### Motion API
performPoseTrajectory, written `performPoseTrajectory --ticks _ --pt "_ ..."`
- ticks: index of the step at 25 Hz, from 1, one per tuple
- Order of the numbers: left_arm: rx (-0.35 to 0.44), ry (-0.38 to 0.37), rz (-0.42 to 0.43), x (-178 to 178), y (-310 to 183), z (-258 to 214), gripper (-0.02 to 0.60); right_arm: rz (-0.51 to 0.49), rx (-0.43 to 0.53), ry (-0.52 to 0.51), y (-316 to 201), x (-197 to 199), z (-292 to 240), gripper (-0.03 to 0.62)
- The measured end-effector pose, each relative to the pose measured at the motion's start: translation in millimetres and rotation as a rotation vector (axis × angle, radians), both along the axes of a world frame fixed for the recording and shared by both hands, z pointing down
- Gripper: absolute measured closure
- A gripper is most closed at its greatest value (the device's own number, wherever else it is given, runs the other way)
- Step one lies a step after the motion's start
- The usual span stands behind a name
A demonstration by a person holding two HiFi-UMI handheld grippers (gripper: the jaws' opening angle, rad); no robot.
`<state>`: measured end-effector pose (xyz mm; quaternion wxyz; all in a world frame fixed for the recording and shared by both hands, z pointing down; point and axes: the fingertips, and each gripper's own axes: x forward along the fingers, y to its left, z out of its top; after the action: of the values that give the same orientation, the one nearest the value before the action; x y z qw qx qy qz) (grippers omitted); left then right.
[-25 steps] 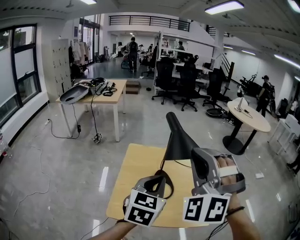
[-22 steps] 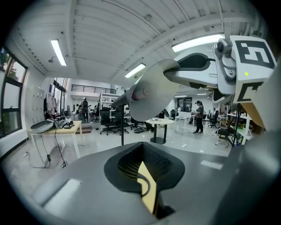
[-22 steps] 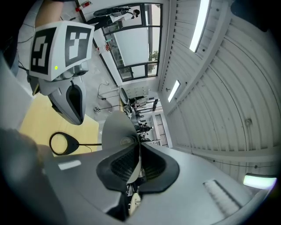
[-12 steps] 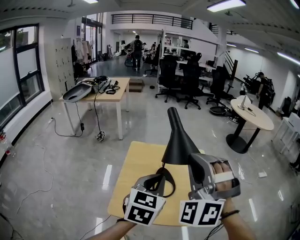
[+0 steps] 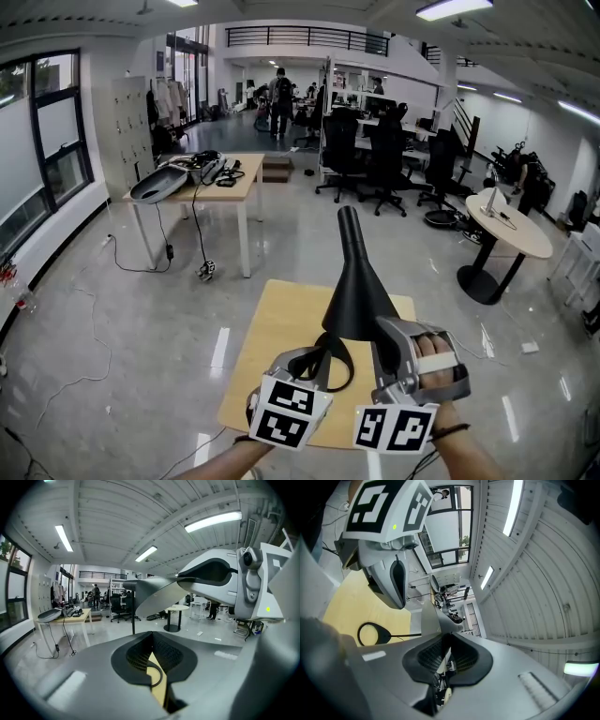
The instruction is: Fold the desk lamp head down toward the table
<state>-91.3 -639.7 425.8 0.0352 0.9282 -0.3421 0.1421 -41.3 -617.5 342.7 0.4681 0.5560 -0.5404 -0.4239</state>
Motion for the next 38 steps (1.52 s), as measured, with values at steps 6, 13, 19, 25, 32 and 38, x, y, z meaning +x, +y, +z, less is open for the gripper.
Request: performPoseTrajectory --ticks 6,13,19,25,32,38 --pt "0.001 -0.003 -0.003 8 16 -14 0.561 -0.010 -0.017 0.003 13 6 0 0.557" --pt "0.004 -0.008 -0.008 37 39 -10 0.561 -0.018 -0.026 0.011 33 33 20 0.545" --pt "0.007 -0.018 -0.019 46 42 -7 0.561 -0.022 -0.029 0.026 32 45 37 0.531" --pt "0.015 -0.017 -0.030 49 50 -1 0.561 -0.029 -0.034 0.029 38 49 56 0.522" --pt "0.015 -0.023 -0.048 72 63 -7 0.561 -0.046 -0.042 0.052 45 73 65 0.507" --pt "0.018 -0.027 -0.071 87 47 -6 0.561 -0.065 -0.050 0.065 24 87 78 0.491"
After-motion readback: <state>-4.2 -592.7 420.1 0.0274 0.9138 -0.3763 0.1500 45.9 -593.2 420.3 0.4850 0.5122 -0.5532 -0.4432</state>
